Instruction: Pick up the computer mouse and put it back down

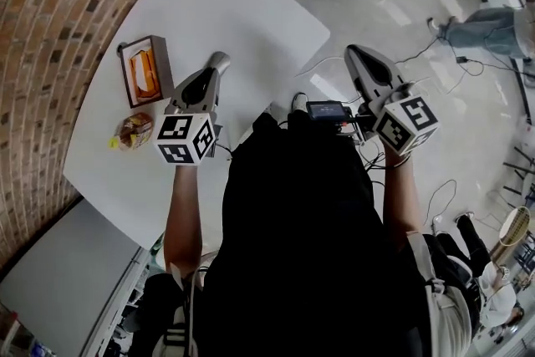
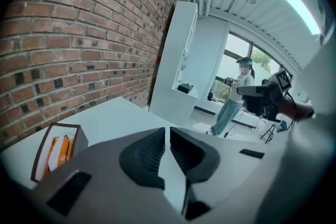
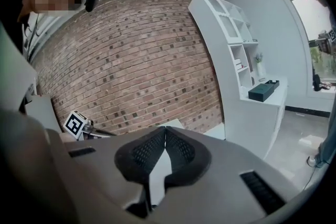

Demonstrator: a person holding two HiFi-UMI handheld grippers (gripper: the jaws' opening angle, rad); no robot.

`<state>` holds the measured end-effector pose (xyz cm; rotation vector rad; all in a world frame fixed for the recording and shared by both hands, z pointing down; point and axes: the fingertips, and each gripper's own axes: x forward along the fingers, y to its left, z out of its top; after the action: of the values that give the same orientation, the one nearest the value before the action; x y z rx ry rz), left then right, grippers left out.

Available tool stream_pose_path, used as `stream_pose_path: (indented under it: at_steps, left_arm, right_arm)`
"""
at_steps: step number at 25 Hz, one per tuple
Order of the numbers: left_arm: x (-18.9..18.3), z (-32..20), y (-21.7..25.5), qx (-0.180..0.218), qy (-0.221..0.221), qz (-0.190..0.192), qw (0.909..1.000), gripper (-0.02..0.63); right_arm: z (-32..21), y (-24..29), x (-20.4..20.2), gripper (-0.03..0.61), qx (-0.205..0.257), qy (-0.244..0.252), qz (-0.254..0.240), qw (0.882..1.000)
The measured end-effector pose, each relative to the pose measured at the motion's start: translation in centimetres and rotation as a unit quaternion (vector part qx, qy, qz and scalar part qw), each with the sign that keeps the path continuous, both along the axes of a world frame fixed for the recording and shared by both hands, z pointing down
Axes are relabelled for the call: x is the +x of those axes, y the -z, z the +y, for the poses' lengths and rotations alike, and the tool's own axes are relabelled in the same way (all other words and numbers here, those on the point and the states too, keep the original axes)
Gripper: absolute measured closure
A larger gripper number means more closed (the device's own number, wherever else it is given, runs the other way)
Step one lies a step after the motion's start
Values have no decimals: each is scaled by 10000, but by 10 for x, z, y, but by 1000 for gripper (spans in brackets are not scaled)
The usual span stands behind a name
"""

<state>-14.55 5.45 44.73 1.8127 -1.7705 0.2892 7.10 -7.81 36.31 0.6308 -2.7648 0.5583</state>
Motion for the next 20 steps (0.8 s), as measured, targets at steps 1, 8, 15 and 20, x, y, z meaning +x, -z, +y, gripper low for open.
stream_pose_path:
  at_steps: [1,8,15,20]
  left_arm:
    - [1,2,4,32,45,-15,10000,575]
    - [11,13,33,438,347,37,9984,598]
    - [26,28,54,737,649,59,9951,598]
    - [33,41,57,783,868,134,9931,598]
  right_arm:
    - [-1,1,-3,562,0,72,-18,10000]
    - [5,1,-22,563,34,687,-172,9975]
    - [25,2,-36,563,202,1383,-226,9899]
    - [35,-4,-41,563,142,1725,-236,9846]
